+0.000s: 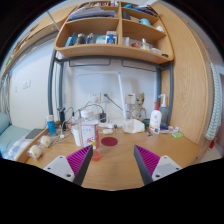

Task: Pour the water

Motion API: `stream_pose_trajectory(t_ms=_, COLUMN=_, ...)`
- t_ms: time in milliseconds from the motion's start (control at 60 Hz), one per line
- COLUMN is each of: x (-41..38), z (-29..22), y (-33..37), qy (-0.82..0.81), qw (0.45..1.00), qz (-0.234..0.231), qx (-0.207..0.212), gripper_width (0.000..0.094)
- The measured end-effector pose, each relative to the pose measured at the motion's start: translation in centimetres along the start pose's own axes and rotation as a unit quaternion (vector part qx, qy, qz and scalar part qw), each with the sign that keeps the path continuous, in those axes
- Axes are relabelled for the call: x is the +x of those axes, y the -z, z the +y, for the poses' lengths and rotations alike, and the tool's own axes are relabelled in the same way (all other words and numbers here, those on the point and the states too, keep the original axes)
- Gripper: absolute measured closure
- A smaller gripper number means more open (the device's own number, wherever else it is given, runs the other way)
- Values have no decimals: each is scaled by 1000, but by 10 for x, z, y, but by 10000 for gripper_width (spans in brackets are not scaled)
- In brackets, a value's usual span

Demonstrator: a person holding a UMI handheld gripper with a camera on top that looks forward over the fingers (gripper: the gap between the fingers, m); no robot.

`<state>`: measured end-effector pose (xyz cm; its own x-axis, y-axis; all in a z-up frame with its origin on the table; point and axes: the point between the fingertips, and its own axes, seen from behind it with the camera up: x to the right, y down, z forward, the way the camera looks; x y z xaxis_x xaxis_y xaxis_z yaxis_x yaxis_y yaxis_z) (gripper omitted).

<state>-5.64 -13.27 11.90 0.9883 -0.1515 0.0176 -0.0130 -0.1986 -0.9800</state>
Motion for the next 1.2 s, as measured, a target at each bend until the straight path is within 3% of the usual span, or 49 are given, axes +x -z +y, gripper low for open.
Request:
stream_pose_trajectory(t_ms=317, x=-89, z=26, y=-25, qy=14, qw=996, qz=-88, qx=2, gripper_width=73)
stream_pose_trajectory(t_ms=767, x=-87, z=1, y=-116, qy=21, qw=998, qz=-56, qx=12, gripper_width=84)
stream_pose_trajectory(t_ms=833, x=-91, z=-1, y=-125, qy=25, qw=998, qz=-61, qx=17, gripper_width=121)
stream_pose_trajectory(t_ms=933, x=-98, z=-2, y=-134, qy=31, qw=996, qz=-75, qx=22, gripper_width=318)
stream_pose_trajectory(t_ms=1200, x=-103, z=-4, y=-139, qy=28, qw=996, qz=-83, qx=26, gripper_width=488)
